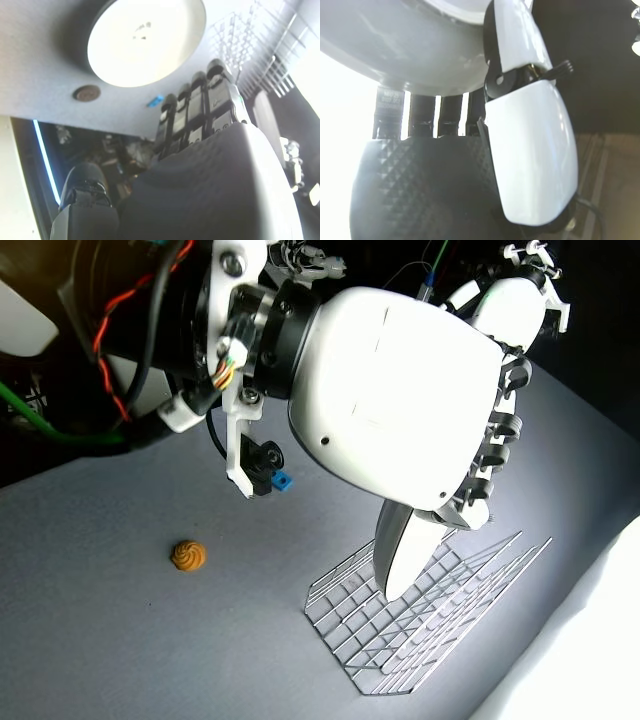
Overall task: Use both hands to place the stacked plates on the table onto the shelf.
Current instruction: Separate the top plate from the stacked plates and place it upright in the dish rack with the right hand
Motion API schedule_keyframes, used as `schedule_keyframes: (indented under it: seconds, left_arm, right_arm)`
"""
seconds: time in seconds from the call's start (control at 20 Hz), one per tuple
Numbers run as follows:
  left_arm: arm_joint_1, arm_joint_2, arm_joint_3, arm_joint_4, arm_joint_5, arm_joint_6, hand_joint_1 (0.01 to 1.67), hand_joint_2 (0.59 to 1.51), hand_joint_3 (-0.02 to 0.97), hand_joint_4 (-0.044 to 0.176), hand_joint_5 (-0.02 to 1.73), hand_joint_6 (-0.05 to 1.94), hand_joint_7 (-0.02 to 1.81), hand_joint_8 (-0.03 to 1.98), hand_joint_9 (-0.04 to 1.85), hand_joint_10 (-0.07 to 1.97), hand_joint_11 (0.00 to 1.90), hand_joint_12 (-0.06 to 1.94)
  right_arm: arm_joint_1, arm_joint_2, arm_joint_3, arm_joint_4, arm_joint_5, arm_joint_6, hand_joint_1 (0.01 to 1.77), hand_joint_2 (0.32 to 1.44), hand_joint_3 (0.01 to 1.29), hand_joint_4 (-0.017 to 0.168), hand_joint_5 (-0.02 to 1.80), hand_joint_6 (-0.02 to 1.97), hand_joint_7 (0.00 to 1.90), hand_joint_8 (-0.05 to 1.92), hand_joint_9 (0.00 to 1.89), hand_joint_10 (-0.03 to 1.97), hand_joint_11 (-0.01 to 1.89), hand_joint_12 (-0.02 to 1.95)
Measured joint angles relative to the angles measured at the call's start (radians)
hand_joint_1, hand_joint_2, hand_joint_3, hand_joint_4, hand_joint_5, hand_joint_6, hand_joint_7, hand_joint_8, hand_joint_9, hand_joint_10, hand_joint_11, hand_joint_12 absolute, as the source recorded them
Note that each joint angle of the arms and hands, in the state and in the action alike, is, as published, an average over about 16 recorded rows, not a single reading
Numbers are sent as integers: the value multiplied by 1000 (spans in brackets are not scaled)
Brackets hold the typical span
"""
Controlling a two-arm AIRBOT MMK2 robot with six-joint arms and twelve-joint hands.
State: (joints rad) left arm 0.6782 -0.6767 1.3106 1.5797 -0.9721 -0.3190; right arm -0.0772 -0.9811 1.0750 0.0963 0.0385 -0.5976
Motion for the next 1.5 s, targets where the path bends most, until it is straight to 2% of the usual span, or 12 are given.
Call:
schedule_keyframes:
  seconds: [0.3, 0.7, 1.05, 1.5]
  left_arm:
    - [86, -42, 16, -89, 18, 46, 13, 1104, 19, -1, 88, 8, 54, -3, 25, 19, 25, 9]
    - [183, -78, 35, -193, 45, 122, 12, 1104, 19, -2, 101, 8, 65, -3, 25, 19, 25, 9]
    - [221, -88, 35, -220, 63, 166, 13, 1100, 19, -1, 96, 8, 55, -3, 23, 19, 24, 9]
    - [256, -97, 37, -230, 93, 198, 14, 1103, 19, 0, 90, 8, 45, -3, 24, 19, 23, 9]
  right_arm:
    - [-15, -38, 59, -99, -3, 179, 1340, 1015, 17, -8, 907, 937, 1012, 861, 986, 1099, 782, 1166]
    - [-47, -114, 166, -101, -32, 290, 1362, 1023, 16, -8, 903, 956, 1012, 896, 969, 1122, 762, 1187]
    - [-70, -175, 250, -101, -41, 345, 1372, 1031, 16, -8, 891, 957, 1013, 912, 956, 1092, 749, 1187]
    - [-97, -218, 306, -85, -31, 372, 1358, 1037, 16, -8, 859, 966, 997, 938, 931, 1125, 720, 1187]
